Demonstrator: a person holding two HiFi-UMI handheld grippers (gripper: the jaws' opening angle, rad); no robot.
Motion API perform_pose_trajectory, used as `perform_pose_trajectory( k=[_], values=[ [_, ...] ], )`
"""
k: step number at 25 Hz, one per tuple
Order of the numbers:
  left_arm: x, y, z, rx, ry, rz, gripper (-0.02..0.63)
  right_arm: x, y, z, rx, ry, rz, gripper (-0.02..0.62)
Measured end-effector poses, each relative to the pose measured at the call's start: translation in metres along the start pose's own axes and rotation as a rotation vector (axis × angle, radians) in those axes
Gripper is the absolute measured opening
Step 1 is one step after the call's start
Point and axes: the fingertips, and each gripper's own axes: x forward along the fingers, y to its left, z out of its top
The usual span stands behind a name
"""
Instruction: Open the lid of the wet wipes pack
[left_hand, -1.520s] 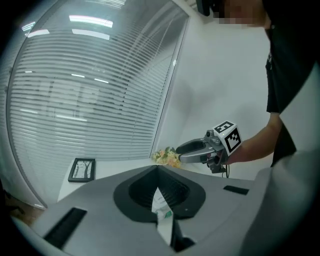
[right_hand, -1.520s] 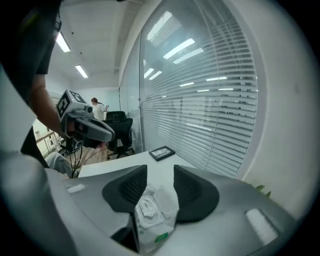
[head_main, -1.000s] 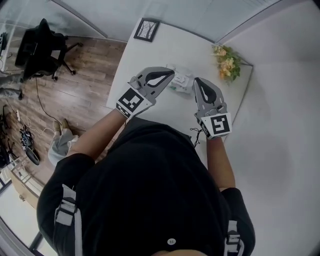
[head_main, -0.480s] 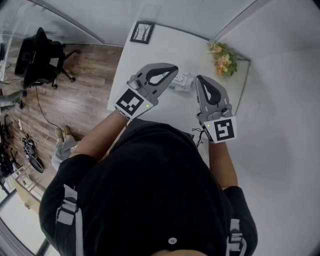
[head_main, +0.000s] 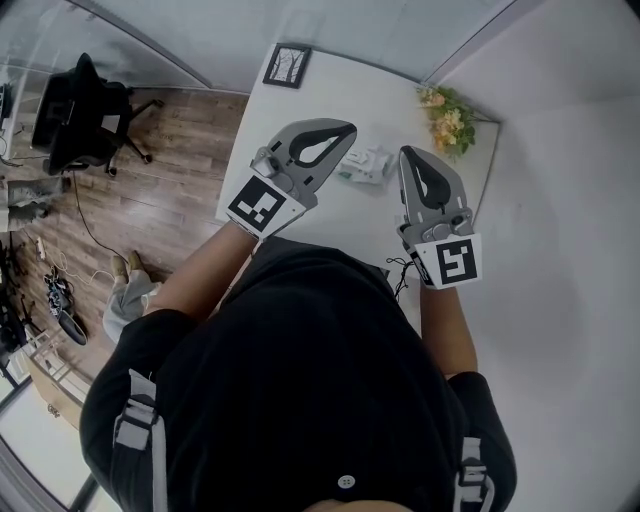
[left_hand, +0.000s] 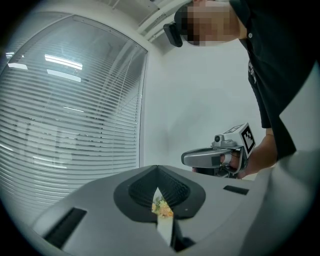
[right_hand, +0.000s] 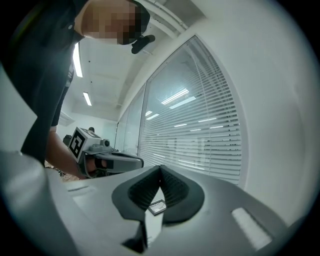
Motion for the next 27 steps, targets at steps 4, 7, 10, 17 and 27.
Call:
perform_pose_trajectory(
  k=[4, 7, 10, 17, 27],
  values=[
    [0.0, 0.002, 0.002, -0.009, -0.008, 0.016, 0.005, -0.005, -0.003, -0.009, -0.02, 0.019, 0.005, 0.011],
    [0.001, 0.002, 0.001, -0.007, -0.007, 0.021, 0.005, -0.007, -0.006, -0.008, -0.016, 0.019, -0.004, 0.011],
    [0.003, 0.001, 0.001, 0.002, -0.007, 0.017, 0.005, -0.008, -0.008, -0.011, -0.021, 0.028, -0.002, 0.011],
    [0.005, 0.001, -0.003, 0.001, 0.001, 0.023, 0.005, -0.006, -0.009, -0.008, -0.014, 0.019, -0.003, 0.011],
    [0.009, 0.002, -0.003, 0.005, 0.01, 0.029, 0.005, -0.006, -0.014, -0.011, -0.014, 0.029, 0.004, 0.011]
  ],
)
